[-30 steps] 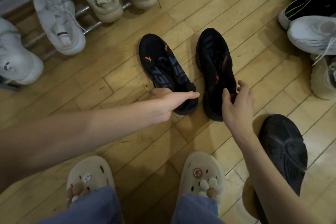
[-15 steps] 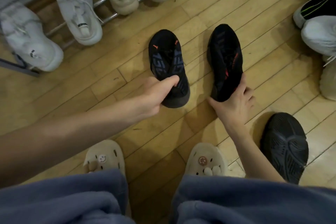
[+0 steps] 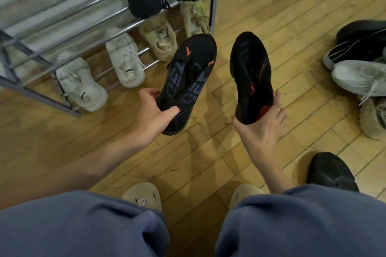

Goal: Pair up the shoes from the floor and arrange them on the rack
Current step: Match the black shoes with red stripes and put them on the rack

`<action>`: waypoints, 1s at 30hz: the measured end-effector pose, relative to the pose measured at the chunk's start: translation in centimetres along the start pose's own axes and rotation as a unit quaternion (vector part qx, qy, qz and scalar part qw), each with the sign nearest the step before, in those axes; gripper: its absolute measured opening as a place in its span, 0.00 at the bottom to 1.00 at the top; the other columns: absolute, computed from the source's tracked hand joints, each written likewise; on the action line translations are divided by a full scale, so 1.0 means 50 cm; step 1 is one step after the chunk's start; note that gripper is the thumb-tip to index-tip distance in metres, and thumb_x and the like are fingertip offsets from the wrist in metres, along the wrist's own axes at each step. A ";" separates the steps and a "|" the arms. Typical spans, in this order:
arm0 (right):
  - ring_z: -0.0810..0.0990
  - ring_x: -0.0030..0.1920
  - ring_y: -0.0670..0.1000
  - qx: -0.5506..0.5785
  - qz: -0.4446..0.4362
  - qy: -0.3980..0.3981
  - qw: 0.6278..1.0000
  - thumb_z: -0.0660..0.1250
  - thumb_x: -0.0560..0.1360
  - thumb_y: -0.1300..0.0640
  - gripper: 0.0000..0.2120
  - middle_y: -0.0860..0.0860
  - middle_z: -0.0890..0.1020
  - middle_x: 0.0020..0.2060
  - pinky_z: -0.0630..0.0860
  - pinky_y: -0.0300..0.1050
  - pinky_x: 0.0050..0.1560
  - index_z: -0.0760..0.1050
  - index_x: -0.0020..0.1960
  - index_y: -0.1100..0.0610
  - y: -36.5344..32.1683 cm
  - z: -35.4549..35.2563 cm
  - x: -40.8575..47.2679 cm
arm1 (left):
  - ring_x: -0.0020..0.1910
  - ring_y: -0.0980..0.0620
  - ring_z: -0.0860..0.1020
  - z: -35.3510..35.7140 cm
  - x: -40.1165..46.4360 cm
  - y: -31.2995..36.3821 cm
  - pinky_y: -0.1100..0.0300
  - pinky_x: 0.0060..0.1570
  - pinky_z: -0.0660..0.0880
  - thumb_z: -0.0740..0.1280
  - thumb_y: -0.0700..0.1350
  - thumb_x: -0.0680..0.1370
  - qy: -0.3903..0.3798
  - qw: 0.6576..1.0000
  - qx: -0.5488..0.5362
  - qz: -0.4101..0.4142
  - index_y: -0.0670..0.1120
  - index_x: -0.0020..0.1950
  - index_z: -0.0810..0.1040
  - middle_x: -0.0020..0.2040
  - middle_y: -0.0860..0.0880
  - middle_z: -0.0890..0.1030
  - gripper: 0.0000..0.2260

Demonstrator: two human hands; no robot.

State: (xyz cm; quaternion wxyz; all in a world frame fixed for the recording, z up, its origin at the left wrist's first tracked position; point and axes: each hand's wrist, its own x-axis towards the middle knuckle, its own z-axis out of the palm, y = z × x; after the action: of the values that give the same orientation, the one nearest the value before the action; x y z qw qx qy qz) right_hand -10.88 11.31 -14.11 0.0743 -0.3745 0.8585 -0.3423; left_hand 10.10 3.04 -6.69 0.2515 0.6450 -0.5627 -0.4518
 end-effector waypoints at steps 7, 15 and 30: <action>0.65 0.64 0.59 -0.048 0.028 -0.035 0.998 0.78 0.62 0.45 0.56 0.59 0.68 0.65 0.61 0.54 0.66 0.47 0.79 0.54 0.010 0.008 -0.007 | 0.45 0.63 0.72 0.010 0.001 -0.014 0.71 0.38 0.68 0.70 0.39 0.74 -0.025 0.999 -0.038 0.007 0.46 0.59 0.59 0.48 0.55 0.69 0.22; 0.66 0.67 0.59 -0.034 0.092 -0.122 0.988 0.73 0.66 0.37 0.53 0.57 0.68 0.68 0.65 0.56 0.68 0.45 0.78 0.53 0.116 0.005 -0.058 | 0.51 0.58 0.74 0.086 0.007 -0.010 0.70 0.40 0.70 0.69 0.37 0.74 -0.107 0.994 -0.029 0.024 0.47 0.59 0.59 0.59 0.47 0.72 0.23; 0.69 0.64 0.60 -0.133 0.302 -0.011 0.944 0.72 0.65 0.35 0.39 0.56 0.70 0.64 0.67 0.59 0.66 0.65 0.73 0.43 0.310 -0.202 -0.059 | 0.50 0.59 0.74 0.198 -0.011 0.028 0.69 0.41 0.69 0.69 0.36 0.74 -0.194 0.979 -0.057 0.022 0.48 0.61 0.60 0.57 0.50 0.73 0.23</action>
State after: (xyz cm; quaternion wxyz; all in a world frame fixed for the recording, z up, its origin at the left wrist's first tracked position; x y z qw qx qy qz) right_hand -21.83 26.23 -16.84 0.1328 -0.1076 0.9683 -0.1820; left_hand 0.87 5.07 -9.96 0.1839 0.5173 -0.5878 -0.5942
